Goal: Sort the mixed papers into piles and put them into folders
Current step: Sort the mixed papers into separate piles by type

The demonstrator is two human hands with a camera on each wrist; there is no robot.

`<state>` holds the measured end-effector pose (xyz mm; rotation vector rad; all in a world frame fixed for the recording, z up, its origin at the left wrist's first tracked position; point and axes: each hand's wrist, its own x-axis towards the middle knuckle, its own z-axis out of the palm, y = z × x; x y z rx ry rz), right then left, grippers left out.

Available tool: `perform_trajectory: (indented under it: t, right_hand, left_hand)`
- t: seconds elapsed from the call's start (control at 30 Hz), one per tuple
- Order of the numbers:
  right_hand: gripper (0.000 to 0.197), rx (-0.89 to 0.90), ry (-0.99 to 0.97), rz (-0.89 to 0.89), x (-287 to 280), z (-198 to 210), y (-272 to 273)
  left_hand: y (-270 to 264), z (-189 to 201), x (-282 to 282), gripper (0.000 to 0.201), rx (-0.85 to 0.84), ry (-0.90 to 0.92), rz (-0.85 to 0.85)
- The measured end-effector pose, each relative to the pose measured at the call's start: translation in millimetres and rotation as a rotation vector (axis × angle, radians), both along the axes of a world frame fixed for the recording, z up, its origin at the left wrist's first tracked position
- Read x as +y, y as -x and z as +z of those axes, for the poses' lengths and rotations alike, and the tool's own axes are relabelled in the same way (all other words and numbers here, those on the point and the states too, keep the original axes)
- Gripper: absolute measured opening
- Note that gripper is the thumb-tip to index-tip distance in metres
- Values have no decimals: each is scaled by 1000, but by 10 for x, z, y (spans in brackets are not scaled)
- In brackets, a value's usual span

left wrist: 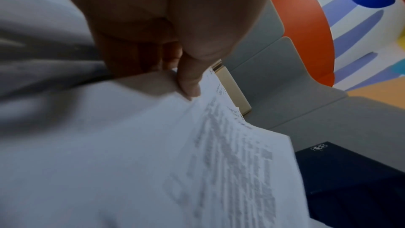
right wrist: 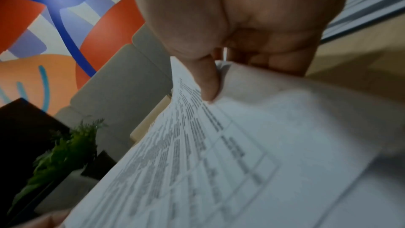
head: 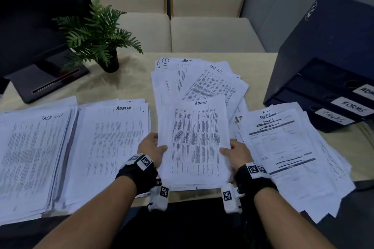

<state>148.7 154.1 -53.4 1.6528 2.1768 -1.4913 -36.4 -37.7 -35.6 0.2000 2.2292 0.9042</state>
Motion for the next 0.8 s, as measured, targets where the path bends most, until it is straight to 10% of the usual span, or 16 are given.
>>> perform_trajectory:
  t: [0.33, 0.53, 0.8]
  right_hand:
    - [8, 274, -121, -558, 420, 209, -475]
    - [17, 352, 109, -340, 287, 175, -314]
    - [19, 271, 203, -142, 101, 56, -81]
  left_hand:
    - [11, 1, -37, 79, 75, -17, -78]
    - [-13, 0, 16, 29, 9, -36, -48]
    - [-4, -19, 65, 37, 49, 9, -57]
